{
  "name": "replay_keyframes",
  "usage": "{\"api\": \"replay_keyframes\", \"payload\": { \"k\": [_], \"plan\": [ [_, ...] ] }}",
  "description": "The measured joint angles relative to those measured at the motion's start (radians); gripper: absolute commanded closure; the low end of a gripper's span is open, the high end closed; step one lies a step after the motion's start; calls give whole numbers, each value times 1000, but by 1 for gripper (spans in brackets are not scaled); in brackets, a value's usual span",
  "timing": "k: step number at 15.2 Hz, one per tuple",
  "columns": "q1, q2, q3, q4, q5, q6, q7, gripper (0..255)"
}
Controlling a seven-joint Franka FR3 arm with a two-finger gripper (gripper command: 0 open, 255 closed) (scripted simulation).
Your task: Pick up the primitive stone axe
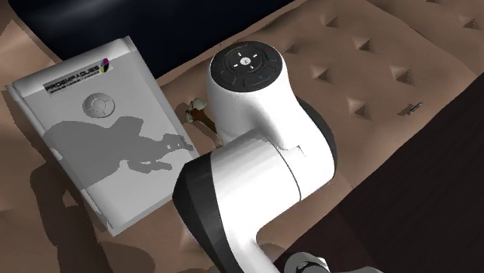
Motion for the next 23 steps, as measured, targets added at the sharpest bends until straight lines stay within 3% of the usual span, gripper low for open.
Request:
{"api": "replay_keyframes", "payload": {
  "k": [10, 15, 23],
  "plan": [
    [6, 357, -12, 128, -11, 207, -94, 0],
    [9, 558, -9, 267, -15, 257, -132, 0],
    [12, 659, -6, 275, -18, 346, -142, 0]
  ]
}}
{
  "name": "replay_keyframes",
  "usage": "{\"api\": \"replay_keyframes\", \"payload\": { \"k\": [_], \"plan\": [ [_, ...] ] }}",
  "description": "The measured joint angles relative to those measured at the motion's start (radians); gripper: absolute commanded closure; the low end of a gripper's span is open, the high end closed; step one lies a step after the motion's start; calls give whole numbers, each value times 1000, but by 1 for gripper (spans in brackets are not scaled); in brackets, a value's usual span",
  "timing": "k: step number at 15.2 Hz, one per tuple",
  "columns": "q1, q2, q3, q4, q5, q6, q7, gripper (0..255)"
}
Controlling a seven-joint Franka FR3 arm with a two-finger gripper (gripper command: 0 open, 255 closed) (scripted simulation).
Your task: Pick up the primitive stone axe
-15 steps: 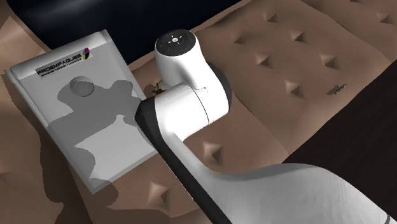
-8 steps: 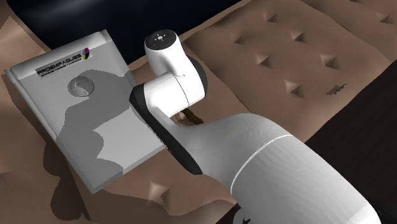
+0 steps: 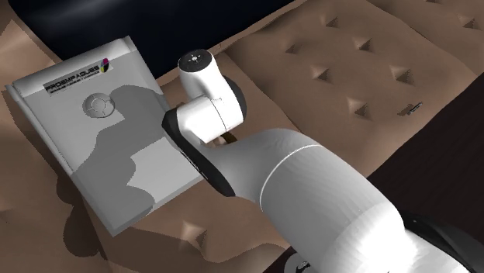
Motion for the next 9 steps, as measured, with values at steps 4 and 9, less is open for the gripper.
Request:
{"api": "replay_keyframes", "payload": {
  "k": [4, 9],
  "plan": [
    [-1, 10, -2, -4, -1, 19, -1, 255],
    [-1, 12, -1, -2, -1, 16, -1, 255]
  ]
}}
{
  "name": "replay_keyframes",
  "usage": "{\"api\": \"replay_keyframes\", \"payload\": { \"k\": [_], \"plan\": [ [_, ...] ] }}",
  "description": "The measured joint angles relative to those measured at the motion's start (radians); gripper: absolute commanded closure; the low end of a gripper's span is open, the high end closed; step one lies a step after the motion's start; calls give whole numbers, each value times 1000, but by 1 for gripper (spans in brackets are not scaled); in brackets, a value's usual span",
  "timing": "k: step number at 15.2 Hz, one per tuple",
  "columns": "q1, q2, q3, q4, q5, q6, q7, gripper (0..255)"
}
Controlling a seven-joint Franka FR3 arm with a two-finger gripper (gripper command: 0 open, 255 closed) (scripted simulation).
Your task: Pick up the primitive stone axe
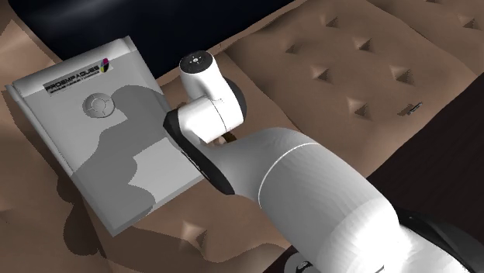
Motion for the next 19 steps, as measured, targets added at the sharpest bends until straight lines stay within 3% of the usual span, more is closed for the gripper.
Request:
{"api": "replay_keyframes", "payload": {
  "k": [5, 19],
  "plan": [
    [0, -8, 1, 3, 1, -12, 0, 255],
    [0, -75, 1, 100, 2, -177, 0, 255]
  ]
}}
